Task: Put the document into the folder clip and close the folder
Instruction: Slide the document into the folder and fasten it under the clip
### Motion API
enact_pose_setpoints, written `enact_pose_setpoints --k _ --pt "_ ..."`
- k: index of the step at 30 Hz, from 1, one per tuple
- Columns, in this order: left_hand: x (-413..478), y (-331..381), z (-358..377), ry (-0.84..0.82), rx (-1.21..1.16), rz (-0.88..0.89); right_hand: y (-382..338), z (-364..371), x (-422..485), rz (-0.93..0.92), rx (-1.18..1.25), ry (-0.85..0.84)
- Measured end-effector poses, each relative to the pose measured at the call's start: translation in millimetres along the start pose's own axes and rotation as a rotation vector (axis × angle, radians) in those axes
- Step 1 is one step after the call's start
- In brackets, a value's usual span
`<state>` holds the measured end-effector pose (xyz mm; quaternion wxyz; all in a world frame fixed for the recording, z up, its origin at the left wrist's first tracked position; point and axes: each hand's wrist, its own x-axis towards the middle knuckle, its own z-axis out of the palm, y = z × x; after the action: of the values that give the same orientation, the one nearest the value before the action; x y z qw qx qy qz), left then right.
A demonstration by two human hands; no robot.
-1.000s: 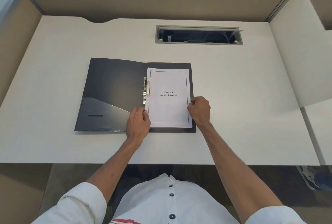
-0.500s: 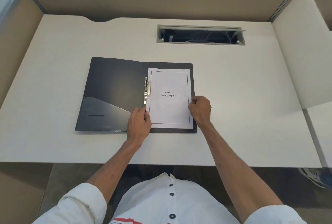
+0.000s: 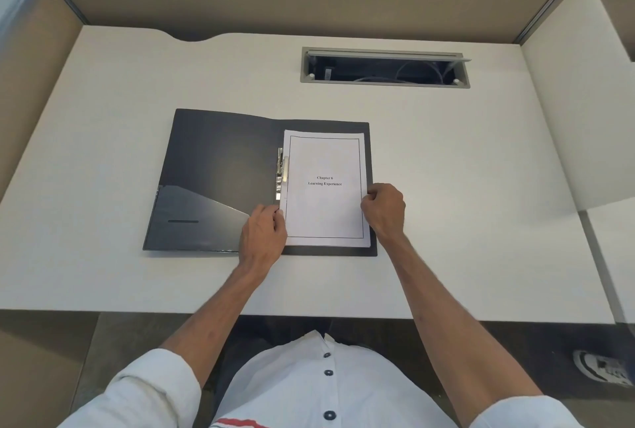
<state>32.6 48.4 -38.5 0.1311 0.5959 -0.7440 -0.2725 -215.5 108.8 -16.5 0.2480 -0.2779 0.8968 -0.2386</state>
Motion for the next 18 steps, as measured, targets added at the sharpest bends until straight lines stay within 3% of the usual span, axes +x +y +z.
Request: enact_pose_setpoints --k 5,11,18 --pt "17 -4 -11 0.094 0.024 0.004 -6 5 -1 -0.184 -0.021 0.097" --pt "46 -5 -23 0.109 0.132 0.062 -33 21 0 -0.502 -0.306 -0.228" --pt "77 -2 -33 0.082 0.197 0.114 -48 34 1 -0.523 -0.433 -0.304"
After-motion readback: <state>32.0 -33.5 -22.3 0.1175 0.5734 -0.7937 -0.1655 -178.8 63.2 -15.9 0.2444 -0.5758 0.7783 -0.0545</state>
